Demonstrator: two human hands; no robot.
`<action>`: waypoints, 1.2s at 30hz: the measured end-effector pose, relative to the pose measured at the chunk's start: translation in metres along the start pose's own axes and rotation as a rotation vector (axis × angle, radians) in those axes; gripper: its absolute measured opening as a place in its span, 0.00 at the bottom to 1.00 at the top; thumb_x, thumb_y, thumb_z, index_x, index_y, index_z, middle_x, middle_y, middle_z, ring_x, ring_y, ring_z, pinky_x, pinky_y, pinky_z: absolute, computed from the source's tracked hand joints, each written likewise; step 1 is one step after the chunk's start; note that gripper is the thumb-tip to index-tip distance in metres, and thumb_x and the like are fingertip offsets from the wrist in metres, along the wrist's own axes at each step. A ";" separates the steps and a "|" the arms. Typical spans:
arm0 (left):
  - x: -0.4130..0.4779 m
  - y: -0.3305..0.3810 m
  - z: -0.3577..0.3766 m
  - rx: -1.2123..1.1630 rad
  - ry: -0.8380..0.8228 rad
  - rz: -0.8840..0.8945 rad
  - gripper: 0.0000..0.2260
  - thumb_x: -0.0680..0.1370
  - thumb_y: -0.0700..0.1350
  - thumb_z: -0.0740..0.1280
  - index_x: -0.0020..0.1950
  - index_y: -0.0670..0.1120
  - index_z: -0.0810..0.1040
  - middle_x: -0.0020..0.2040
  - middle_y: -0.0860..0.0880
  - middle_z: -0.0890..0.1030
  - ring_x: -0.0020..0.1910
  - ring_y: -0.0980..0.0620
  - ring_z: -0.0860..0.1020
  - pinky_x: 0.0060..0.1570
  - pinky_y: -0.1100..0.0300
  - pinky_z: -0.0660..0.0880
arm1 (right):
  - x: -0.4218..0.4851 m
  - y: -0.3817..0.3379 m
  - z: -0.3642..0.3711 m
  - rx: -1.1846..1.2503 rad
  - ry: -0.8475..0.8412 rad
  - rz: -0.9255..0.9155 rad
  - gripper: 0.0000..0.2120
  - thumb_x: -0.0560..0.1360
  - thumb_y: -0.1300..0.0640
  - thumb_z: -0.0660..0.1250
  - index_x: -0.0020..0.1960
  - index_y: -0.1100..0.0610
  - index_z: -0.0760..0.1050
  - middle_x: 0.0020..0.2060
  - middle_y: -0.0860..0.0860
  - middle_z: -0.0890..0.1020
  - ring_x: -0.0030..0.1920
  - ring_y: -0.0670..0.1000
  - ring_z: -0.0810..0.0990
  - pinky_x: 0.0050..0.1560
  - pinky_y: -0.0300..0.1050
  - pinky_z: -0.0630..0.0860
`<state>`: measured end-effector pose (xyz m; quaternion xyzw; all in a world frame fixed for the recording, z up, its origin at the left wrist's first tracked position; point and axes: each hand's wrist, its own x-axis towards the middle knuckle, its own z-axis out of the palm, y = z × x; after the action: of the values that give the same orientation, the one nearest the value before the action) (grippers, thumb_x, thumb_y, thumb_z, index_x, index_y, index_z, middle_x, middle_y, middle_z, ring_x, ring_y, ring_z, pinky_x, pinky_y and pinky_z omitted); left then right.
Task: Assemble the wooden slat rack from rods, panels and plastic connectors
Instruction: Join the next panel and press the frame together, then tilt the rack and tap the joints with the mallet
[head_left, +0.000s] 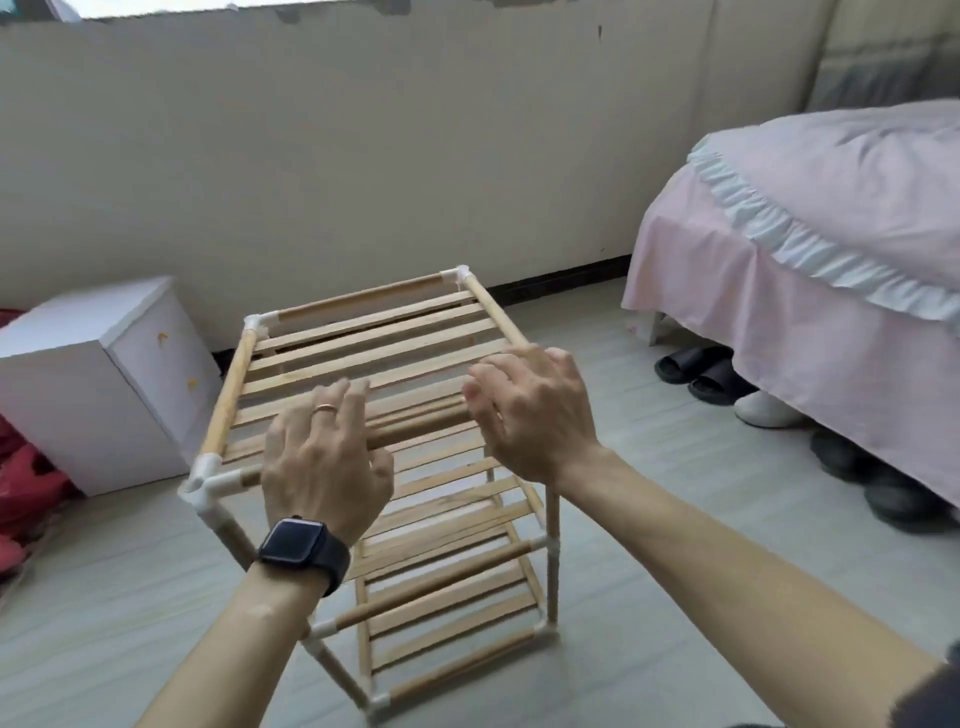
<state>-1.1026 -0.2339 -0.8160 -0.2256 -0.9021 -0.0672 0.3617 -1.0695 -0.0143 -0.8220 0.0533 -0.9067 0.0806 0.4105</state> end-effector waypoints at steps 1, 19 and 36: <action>-0.007 0.008 0.005 -0.009 0.024 0.062 0.33 0.67 0.44 0.73 0.72 0.44 0.70 0.69 0.40 0.75 0.67 0.38 0.72 0.65 0.37 0.66 | -0.011 0.003 0.004 0.013 0.018 -0.017 0.19 0.84 0.47 0.55 0.61 0.54 0.80 0.62 0.52 0.81 0.66 0.55 0.76 0.64 0.54 0.67; -0.203 0.232 0.219 -0.422 -1.241 0.229 0.29 0.79 0.60 0.57 0.79 0.56 0.57 0.79 0.50 0.62 0.75 0.48 0.63 0.72 0.52 0.64 | -0.448 0.170 -0.009 -0.181 -0.744 1.501 0.34 0.79 0.50 0.63 0.80 0.57 0.55 0.81 0.59 0.53 0.80 0.61 0.52 0.76 0.54 0.58; -0.278 0.208 0.280 -0.171 -1.705 0.143 0.27 0.83 0.56 0.53 0.81 0.55 0.52 0.82 0.49 0.48 0.79 0.44 0.54 0.75 0.44 0.55 | -0.514 0.185 0.013 -0.111 -1.063 1.712 0.22 0.80 0.58 0.59 0.73 0.57 0.62 0.63 0.63 0.72 0.60 0.64 0.78 0.60 0.49 0.73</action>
<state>-1.0049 -0.0692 -1.2183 -0.2817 -0.8411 0.0802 -0.4546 -0.7718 0.1804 -1.2362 -0.6059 -0.7078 0.2716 -0.2411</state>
